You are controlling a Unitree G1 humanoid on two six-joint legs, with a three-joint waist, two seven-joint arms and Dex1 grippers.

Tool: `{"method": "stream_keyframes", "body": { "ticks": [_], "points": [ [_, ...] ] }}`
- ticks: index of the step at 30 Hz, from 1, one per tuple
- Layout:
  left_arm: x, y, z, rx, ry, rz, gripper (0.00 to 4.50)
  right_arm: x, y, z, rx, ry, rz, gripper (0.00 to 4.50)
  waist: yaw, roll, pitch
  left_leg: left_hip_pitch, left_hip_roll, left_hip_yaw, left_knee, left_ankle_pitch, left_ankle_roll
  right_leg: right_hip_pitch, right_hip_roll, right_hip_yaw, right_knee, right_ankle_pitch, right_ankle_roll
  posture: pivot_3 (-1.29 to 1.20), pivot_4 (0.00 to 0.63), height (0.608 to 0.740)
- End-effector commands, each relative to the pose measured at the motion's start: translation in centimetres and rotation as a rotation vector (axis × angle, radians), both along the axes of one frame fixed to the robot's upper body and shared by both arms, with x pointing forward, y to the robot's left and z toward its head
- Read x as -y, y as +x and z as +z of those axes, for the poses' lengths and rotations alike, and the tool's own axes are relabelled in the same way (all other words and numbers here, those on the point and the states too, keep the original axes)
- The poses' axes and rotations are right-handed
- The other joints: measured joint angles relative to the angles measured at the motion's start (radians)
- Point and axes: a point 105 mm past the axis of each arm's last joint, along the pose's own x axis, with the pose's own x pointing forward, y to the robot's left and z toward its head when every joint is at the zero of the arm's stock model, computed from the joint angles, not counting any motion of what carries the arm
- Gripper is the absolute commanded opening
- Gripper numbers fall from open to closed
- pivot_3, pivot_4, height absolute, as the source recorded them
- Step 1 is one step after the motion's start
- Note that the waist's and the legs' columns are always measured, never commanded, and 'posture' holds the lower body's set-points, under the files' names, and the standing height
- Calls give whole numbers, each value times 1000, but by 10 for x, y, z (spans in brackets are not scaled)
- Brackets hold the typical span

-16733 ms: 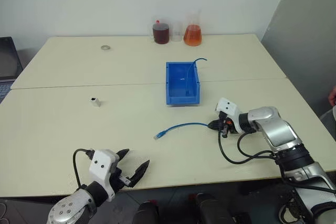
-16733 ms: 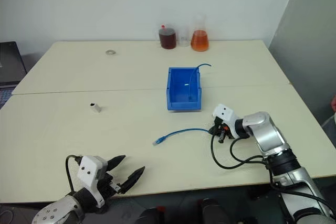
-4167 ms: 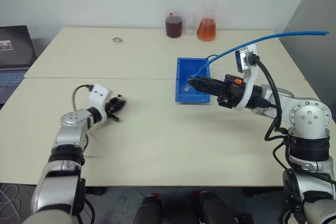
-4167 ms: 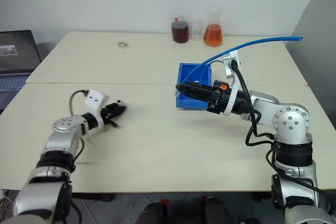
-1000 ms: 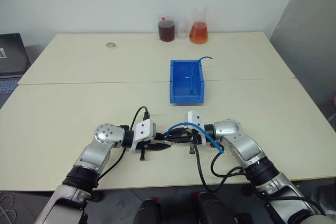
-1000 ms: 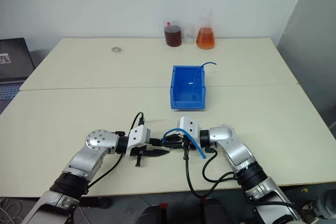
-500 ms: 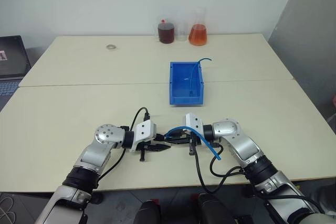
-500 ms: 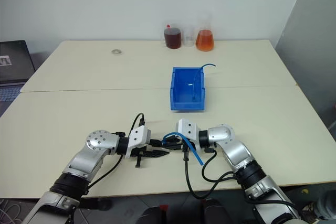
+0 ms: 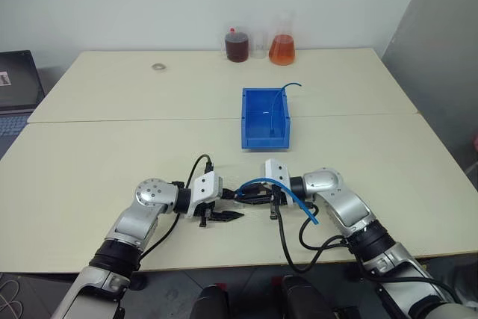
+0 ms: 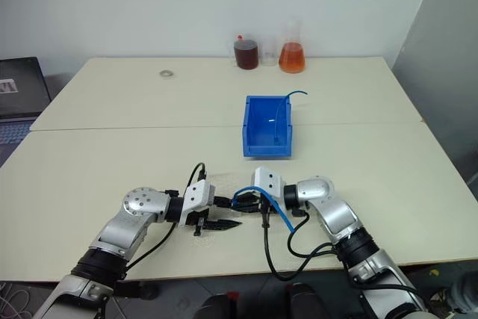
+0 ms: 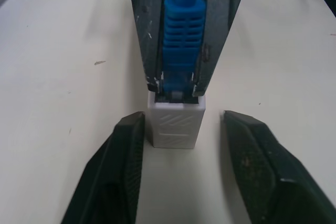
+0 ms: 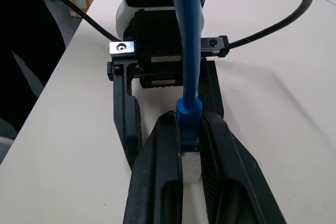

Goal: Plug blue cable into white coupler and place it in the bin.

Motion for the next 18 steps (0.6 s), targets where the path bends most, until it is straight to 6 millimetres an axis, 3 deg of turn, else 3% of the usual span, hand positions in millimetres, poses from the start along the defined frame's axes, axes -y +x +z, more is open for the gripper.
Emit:
{"method": "stream_keyframes", "body": {
  "ticks": [1,4,6,9,11,13,18],
  "points": [
    [-12,2,30,42,-71,93,3433,17,-9,-20,-104,-79,-40,160,0,0,0,0,0,0,0,0,0,0,0,0,0,0,0,0,150,740],
    [-28,8,52,72,-110,209,4106,22,-8,17,-131,37,-100,160,0,0,2,-1,1,0,-1,0,0,-1,0,0,-1,-1,0,0,150,740],
    [-34,6,66,80,-139,265,4467,26,-6,52,-168,138,-143,160,2,0,5,-3,1,-1,0,0,-1,-2,0,-1,-2,-1,0,0,150,740],
    [-31,-5,76,81,-172,310,4467,28,0,104,-235,261,-196,160,2,0,9,-9,1,-2,2,0,-1,-6,0,-2,-3,0,1,0,150,740],
    [-28,-9,78,80,-190,338,4467,30,9,124,-272,291,-241,160,-5,0,10,-12,2,-2,2,0,-1,-9,0,-1,-3,0,1,0,150,740],
    [-24,-7,83,88,-227,401,4467,36,32,141,-309,301,-352,160,-1,0,10,-15,2,-3,2,0,-1,-12,0,-2,-2,2,-2,0,150,740],
    [-16,-4,98,95,-282,479,4467,60,85,159,-331,268,-545,160,6,0,10,-17,1,-3,2,0,-1,-15,0,-3,-2,3,-3,0,150,740]
  ]
}}
